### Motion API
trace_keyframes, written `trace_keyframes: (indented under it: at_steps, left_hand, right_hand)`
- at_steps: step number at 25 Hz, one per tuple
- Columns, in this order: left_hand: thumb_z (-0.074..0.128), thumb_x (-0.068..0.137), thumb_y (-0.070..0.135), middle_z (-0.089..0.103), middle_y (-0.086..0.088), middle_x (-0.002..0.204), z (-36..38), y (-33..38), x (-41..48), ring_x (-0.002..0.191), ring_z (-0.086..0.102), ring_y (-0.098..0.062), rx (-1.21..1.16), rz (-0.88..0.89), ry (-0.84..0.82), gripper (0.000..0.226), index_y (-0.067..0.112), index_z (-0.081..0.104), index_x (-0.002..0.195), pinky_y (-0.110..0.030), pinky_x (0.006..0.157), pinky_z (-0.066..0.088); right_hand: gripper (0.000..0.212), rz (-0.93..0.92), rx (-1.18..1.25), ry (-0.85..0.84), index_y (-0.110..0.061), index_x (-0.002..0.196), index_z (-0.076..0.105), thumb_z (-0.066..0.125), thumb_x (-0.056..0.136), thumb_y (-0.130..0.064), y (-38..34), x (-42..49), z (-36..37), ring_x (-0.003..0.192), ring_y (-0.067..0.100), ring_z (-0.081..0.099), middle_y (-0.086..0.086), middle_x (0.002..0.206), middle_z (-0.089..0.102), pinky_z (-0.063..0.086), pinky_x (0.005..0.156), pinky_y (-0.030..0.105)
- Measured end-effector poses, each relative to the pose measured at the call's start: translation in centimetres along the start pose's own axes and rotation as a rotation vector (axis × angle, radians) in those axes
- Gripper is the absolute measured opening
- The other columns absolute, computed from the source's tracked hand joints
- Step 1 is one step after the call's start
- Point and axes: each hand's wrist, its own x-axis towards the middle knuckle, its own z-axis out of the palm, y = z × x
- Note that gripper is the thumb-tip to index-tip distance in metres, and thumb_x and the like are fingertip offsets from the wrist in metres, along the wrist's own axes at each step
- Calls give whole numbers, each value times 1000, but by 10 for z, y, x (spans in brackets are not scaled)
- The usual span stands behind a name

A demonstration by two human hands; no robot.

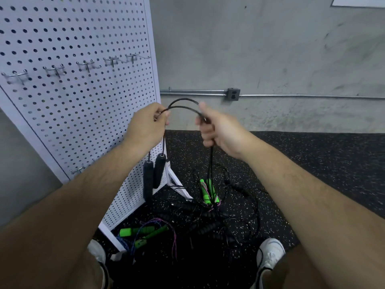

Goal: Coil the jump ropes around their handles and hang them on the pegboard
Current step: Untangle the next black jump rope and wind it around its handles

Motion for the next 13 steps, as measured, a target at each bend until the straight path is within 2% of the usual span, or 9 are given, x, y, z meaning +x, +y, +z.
trace_keyframes:
  at_steps: [2, 3, 4, 6, 7, 8, 9, 11, 13]
  left_hand:
    - [47, 107, 31, 70, 5, 100, 7, -1, -8, 54, 54, 0, 81, -19, -142, 17, 22, 60, 101, -16, 46, 41]
    - [45, 108, 31, 70, 6, 99, 13, 2, -14, 51, 53, 1, 60, -31, -204, 18, 21, 59, 103, -16, 47, 40]
    - [44, 108, 31, 71, 8, 95, 19, 4, -17, 57, 58, -1, -24, -62, -253, 20, 18, 59, 106, -19, 55, 45]
    - [50, 105, 29, 67, 9, 77, 24, 3, -20, 75, 64, -13, -393, -149, -396, 23, 10, 61, 111, -37, 86, 53]
    - [57, 101, 29, 59, 8, 71, 25, 3, -22, 72, 60, -16, -598, -174, -492, 25, 8, 62, 113, -42, 92, 51]
    - [64, 96, 29, 52, 6, 68, 26, 3, -23, 66, 53, -15, -711, -172, -567, 29, 8, 63, 115, -40, 88, 52]
    - [69, 93, 26, 48, 6, 66, 28, 3, -25, 62, 46, -14, -720, -156, -604, 32, 7, 64, 118, -36, 81, 52]
    - [66, 96, 20, 49, 11, 57, 35, 9, -30, 58, 38, -14, -615, -131, -584, 26, 5, 65, 116, -31, 69, 50]
    - [57, 102, 20, 45, 10, 51, 39, 16, -30, 55, 37, -16, -561, -106, -528, 15, 7, 66, 101, -29, 61, 45]
  right_hand:
    - [35, -46, 274, 66, -10, 89, 56, 33, 109, -27, -8, 7, 6, 54, 10, 24, -4, 65, 27, 25, 54, 26]
    - [32, -80, 331, 76, -8, 92, 56, 32, 109, -20, -12, 9, 10, 56, 11, 24, -3, 66, 27, 24, 55, 27]
    - [29, -115, 348, 81, -7, 95, 56, 32, 109, -16, -13, 12, 14, 57, 11, 25, -2, 67, 29, 24, 55, 27]
    - [27, -173, 334, 100, -5, 98, 58, 35, 109, -12, -16, 15, 18, 58, 11, 28, -1, 67, 34, 27, 56, 26]
    - [27, -191, 326, 112, -4, 98, 59, 36, 109, -12, -17, 16, 18, 58, 11, 30, -1, 67, 38, 29, 55, 26]
    - [27, -203, 320, 120, -4, 98, 61, 38, 109, -13, -18, 16, 17, 58, 11, 33, -1, 68, 41, 31, 56, 25]
    - [28, -211, 308, 120, -5, 98, 63, 39, 109, -14, -20, 16, 18, 58, 11, 36, -2, 68, 44, 34, 56, 25]
    - [28, -237, 233, 135, -8, 99, 65, 41, 108, -18, -21, 15, 20, 63, 11, 42, -3, 71, 49, 41, 61, 26]
    - [27, -252, 53, 233, -14, 104, 68, 47, 106, -31, -14, 15, 18, 79, 10, 55, -3, 85, 61, 49, 78, 30]
